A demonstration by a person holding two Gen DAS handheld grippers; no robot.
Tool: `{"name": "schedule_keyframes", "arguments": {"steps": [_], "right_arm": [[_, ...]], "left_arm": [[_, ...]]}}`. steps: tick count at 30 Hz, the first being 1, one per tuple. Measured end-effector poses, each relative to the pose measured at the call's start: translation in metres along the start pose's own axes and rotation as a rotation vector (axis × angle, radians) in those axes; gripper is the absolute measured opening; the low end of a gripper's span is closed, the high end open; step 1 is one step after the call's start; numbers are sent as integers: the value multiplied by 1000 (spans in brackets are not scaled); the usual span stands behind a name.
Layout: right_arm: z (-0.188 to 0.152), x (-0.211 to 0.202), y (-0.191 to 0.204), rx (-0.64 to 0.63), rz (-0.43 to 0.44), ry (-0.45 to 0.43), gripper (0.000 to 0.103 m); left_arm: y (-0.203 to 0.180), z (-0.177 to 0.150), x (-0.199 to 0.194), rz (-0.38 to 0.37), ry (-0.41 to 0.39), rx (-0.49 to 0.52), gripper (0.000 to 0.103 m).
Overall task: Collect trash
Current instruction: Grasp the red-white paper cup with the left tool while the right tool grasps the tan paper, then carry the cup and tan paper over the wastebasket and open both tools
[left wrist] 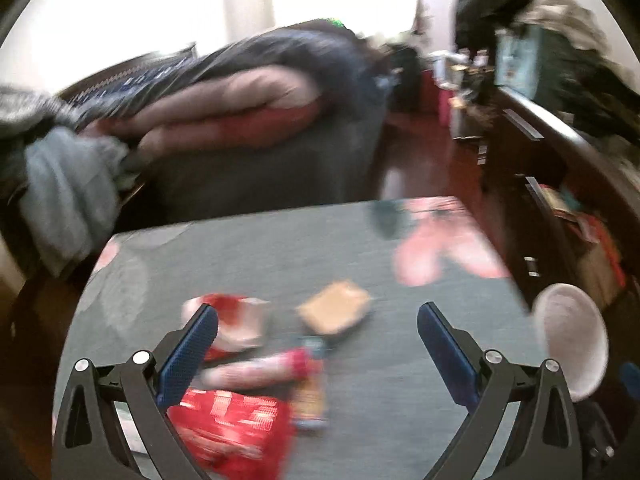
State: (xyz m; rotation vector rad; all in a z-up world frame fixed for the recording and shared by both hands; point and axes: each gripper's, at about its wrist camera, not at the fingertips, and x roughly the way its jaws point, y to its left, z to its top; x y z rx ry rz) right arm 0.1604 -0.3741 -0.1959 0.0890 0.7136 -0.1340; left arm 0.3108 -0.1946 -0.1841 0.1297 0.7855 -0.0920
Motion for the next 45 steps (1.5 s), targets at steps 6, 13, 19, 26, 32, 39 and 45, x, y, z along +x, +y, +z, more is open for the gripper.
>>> {"name": "schedule_keyframes", "arguments": {"steps": [6,13,19,26,32,39,45], "right_arm": [[10,22,57,-111,16,14,84],[28,54,96,-151,73,62,84],[46,92,114,-138,104,125,84],[61,129,131,-152,141,185,84],[72,161,149,-144,181,231,84],[78,187,170,-133,200,272,83],[77,185,179,-184,156,259,58]], "left_arm": [[59,1,53,-57,129,-117,99],[73,-6,86,-77,205,-115,99],[84,-11,94,-79,209,-124,88],[107,-10,92,-64,190,-129,66],[147,-10,71,-28,142,-201,66],[157,-11,55,-42,108,-217,67],[158,-8,50,-50,92,-220,67]]}}
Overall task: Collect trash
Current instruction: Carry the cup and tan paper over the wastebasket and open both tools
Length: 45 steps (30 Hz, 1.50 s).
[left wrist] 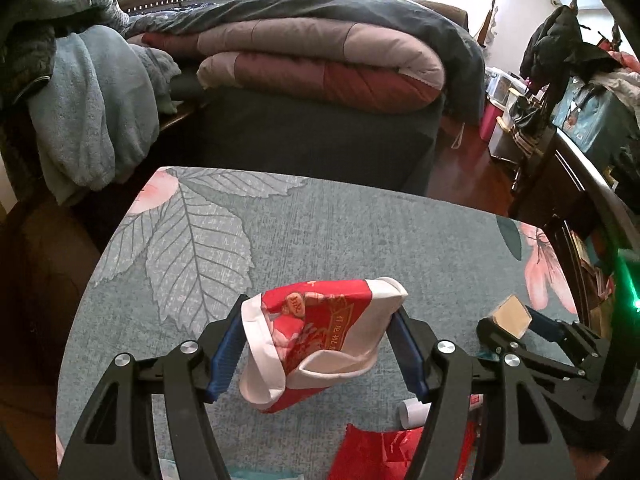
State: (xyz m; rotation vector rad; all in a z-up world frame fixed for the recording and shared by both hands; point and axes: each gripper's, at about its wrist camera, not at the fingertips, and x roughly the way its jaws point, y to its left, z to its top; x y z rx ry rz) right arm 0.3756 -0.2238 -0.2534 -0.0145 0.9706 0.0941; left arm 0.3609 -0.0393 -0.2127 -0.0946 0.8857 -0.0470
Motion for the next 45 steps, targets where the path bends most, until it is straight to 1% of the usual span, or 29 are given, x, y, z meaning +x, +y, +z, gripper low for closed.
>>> {"name": "schedule_keyframes", "arguments": {"steps": [3,9,13,16,24,29,32,34,41,45], "right_arm": [[-2,-3,-5,24,25,0,57],[-14,-23,-20,53,19,-24,57],[-31,-49,-37,84,24,-57,58],[-46,-71,-49,106,31,-84,58],[-87,-129,-84,160,11,-175,58],[-117,-159,-120,210,-43,-223,58],[-133,-171,-147,256,-83,-245,58],[-144,-177,-164,281,-105,-250,58],[-182,-196,-222,381,-178,-271,58],[-197,-201,-247,431,-206,-277,58]], "left_arm": [[1,0,-1,0,-1,-3,67],[-2,-2,-9,10,-9,-11,67],[-15,-7,-21,-8,-19,2,67],[-31,-11,-33,-35,-30,24,67],[-94,-25,-66,-139,-58,113,67],[-145,-36,-78,-220,-57,199,67],[-180,-42,-83,-265,-54,252,67],[-197,-46,-86,-285,-54,275,67],[-256,-59,-90,-339,-48,364,67],[-288,-68,-90,-366,-41,421,67]]}}
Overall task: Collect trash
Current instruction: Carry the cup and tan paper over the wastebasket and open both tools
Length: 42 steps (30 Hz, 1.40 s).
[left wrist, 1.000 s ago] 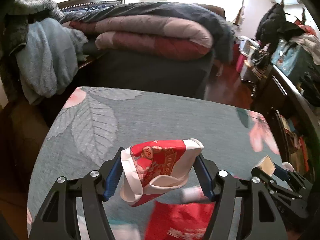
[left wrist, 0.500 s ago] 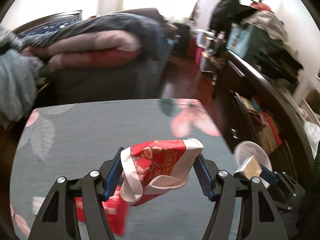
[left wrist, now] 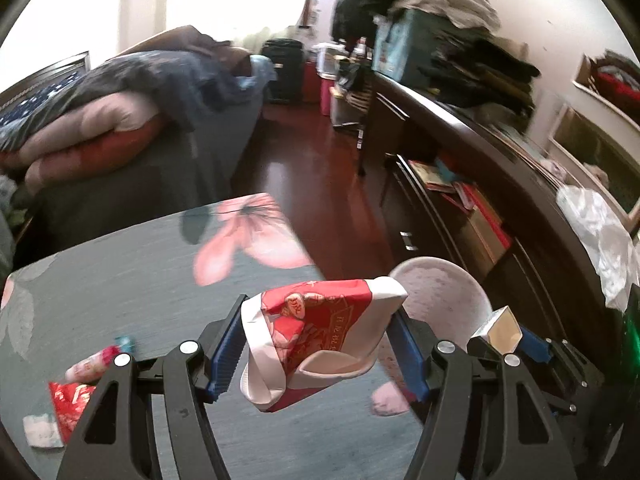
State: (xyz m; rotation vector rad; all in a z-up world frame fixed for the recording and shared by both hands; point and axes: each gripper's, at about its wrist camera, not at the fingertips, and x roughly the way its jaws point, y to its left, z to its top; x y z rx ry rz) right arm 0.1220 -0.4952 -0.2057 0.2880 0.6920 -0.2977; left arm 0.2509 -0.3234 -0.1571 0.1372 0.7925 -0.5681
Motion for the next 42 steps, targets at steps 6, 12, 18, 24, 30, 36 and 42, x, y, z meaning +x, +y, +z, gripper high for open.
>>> {"name": "schedule_keyframes", "arguments": {"steps": [6,12,18,24,30,36,42], "right_arm": [[-3,2,-42,67,-52,-10,58],[-5,11,-73,108,-122,-16,58],[-10,34,-97,131,-189,8,58],[-8,63,-113,128,-219,21,58],[-6,86,-119,116,-252,15,68],[-8,94,-117,98,-273,9,77],[-11,87,-110,97,-261,25,77]], "left_arm": [[-42,4,19,-43,9,75,67],[-82,5,46,-84,35,141,67],[-114,9,93,-121,94,172,67],[-136,14,131,-117,137,198,68],[-143,22,150,-120,141,190,87],[-142,25,147,-104,106,192,94],[-127,28,134,-78,80,162,94]]}}
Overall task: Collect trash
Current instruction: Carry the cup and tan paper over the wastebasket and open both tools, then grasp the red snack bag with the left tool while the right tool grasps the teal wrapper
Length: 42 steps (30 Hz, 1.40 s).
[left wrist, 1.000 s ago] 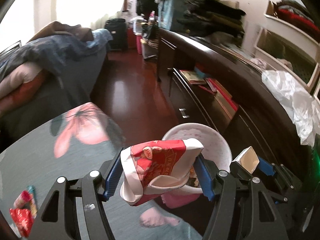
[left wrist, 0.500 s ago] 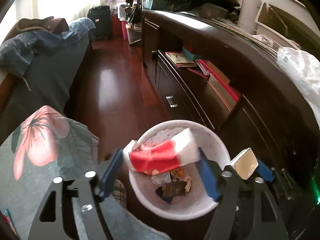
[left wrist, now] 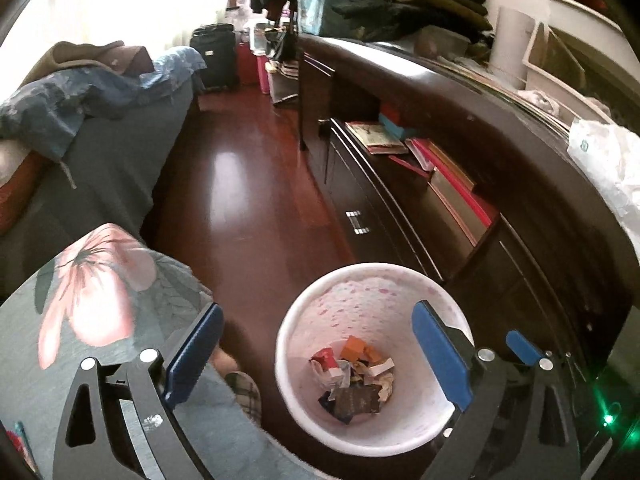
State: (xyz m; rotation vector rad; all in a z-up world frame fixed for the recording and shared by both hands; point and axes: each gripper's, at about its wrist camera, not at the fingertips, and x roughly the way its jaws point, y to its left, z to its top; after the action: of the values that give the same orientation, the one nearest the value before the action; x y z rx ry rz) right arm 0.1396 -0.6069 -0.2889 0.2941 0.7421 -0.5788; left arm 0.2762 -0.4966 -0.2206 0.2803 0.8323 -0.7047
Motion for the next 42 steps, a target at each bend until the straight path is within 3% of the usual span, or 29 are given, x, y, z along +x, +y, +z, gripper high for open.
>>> {"name": "schedule_keyframes", "arguments": {"steps": [12,17,21,28,36,42], "right_arm": [[-6,-65,56,-79,106,-17,84],[-19,-97,103,-179,186,-18,84],[-29,-115,144,-251,258,-12,84],[-48,-138,217,-373,360,18,85],[-67,-159,273,-465,409,32,85],[-68,-166,294,-488,410,22,85]], "left_arm": [[62,-33,-68,110,-44,-68,97],[104,-68,-109,215,-69,-116,98],[153,-103,-134,305,-33,-192,98],[230,-162,-156,378,46,-282,99],[278,-195,-151,311,121,-319,99],[288,-206,-143,332,128,-297,99]]}}
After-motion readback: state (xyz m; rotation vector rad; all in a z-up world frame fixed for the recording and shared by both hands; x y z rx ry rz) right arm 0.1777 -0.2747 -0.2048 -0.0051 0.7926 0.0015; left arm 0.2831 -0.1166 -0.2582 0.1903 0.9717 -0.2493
